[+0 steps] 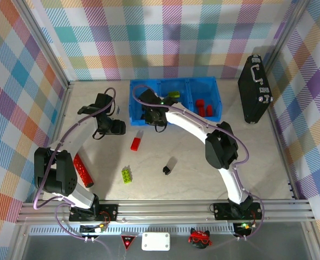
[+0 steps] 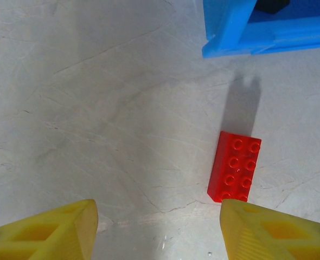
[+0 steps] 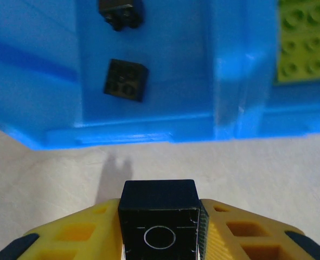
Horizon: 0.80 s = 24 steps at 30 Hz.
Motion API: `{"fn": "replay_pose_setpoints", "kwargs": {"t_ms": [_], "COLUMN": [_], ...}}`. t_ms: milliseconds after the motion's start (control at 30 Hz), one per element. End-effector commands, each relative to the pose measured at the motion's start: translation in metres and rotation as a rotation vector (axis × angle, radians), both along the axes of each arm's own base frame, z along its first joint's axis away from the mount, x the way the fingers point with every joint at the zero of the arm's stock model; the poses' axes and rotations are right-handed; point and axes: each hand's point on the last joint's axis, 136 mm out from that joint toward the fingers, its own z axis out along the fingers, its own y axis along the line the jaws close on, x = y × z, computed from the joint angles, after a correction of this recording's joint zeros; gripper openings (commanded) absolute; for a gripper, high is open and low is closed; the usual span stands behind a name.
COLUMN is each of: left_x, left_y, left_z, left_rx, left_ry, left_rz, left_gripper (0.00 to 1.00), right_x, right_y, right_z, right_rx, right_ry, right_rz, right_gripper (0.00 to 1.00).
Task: Sort the legos into containers by color
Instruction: Place the lego in the container.
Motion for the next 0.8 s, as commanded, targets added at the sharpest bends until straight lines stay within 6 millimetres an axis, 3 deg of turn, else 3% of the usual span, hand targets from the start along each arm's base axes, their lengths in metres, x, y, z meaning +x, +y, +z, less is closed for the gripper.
{"fn": "replay_pose_setpoints", "kwargs": {"t_ms": [0, 267, 567, 767], "left_x": [0.0, 0.002, 0.002, 0.002], "left_y": [0.005, 0.016, 0.02, 0.02], "left_z": [0.008, 0.012, 0.01, 0.008], "left_rx": [-0.018, 0.0, 0.002, 0.003], "left_ry": [-0.026, -0.048, -0.043, -0.039], "left_rz": [0.027, 0.06, 0.072, 0.074], "left_gripper": [0.61, 0.61, 0.61, 0.61], "right_x": [0.018, 0.048, 0.071, 0.073], "right_y": [0.013, 0.029, 0.023, 0.016], "right_z": [0.009, -0.001, -0.014, -0.023], "right_rx": [-0.046, -0.09, -0.199, -0.245], "right_ry": [-0.101, -0.168, -0.241, -0.241], "right_rz": [0.079, 0.09, 0.058, 0.047], "right_gripper": [0.4, 0.4, 0.43, 0.44]}}
